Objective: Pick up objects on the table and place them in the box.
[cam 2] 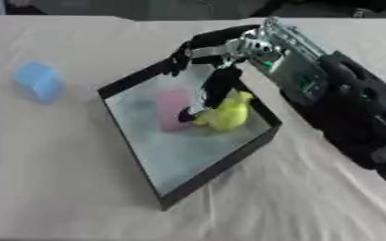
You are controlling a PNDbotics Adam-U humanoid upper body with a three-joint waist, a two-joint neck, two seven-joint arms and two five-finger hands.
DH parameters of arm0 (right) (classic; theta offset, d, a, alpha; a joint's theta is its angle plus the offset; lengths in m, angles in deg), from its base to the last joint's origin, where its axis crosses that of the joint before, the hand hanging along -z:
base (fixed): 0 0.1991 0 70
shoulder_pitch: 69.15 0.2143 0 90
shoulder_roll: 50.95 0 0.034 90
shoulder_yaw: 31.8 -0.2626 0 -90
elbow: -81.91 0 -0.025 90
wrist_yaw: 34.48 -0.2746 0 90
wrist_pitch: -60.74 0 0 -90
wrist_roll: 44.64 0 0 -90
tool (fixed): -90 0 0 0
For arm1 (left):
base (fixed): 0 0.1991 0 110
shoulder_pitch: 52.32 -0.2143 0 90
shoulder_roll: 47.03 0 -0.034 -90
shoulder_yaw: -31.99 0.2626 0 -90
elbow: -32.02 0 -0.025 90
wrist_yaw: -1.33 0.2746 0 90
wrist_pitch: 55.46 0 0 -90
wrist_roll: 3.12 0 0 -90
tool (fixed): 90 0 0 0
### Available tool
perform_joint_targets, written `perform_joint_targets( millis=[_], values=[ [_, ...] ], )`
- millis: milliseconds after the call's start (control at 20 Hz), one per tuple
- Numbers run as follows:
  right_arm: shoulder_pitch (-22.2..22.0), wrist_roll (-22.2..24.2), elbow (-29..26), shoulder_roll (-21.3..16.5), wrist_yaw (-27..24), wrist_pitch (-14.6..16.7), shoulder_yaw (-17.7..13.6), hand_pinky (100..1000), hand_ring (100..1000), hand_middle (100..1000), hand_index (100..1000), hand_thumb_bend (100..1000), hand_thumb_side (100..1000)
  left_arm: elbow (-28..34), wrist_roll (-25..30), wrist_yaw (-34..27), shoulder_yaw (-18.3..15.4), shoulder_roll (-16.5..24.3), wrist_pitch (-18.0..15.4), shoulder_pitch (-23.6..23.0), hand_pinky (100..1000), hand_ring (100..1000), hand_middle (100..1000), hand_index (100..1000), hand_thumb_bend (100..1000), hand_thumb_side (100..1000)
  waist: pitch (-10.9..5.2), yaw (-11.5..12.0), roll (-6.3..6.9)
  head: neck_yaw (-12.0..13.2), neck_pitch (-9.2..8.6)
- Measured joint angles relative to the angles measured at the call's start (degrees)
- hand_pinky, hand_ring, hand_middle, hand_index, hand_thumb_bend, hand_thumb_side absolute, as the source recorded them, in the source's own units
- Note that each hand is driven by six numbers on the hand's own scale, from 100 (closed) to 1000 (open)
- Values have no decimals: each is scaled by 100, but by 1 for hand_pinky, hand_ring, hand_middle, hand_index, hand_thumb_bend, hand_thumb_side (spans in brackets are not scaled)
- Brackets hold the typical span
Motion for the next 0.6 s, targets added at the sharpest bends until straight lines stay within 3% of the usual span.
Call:
perform_joint_targets(
  millis=[150, 200, 250, 400, 450, 600],
  values=[
    [-16, -156, -77, -63, -22, -7, -162, 912, 896, 825, 922, 565, 462, 0, 0, 0, 0, 0, 0, 0, 839, 762, 779, 777, 100, 799, 0, -11, 0, 11, 0],
    [-31, -217, -134, -102, -58, -29, -234, 909, 892, 824, 920, 505, 511, 0, 0, 0, 0, 0, 0, 0, 839, 762, 779, 776, 100, 799, 0, -15, 0, 13, 0],
    [-39, -274, -194, -136, -90, -52, -301, 909, 892, 822, 920, 558, 455, 0, 0, 0, 0, 0, 0, 0, 839, 762, 779, 776, 100, 799, 0, -20, -1, 15, 0],
    [-40, -435, -418, -230, -217, -142, -506, 898, 868, 794, 909, 504, 368, 0, 0, 0, 0, 0, 0, 0, 838, 762, 778, 776, 100, 796, 0, -23, 0, 35, 0],
    [-45, -501, -500, -261, -273, -191, -594, 894, 851, 775, 901, 433, 311, 0, 0, 0, 0, 0, 0, 0, 838, 762, 779, 777, 100, 794, 0, -25, 2, 41, 0],
    [-128, -741, -768, -341, -502, -414, -956, 893, 828, 745, 883, 229, 251, 1, -4, 4, -1, 24, -4, 0, 838, 763, 779, 778, 100, 787, 0, -53, 16, 64, 0]
  ],
)
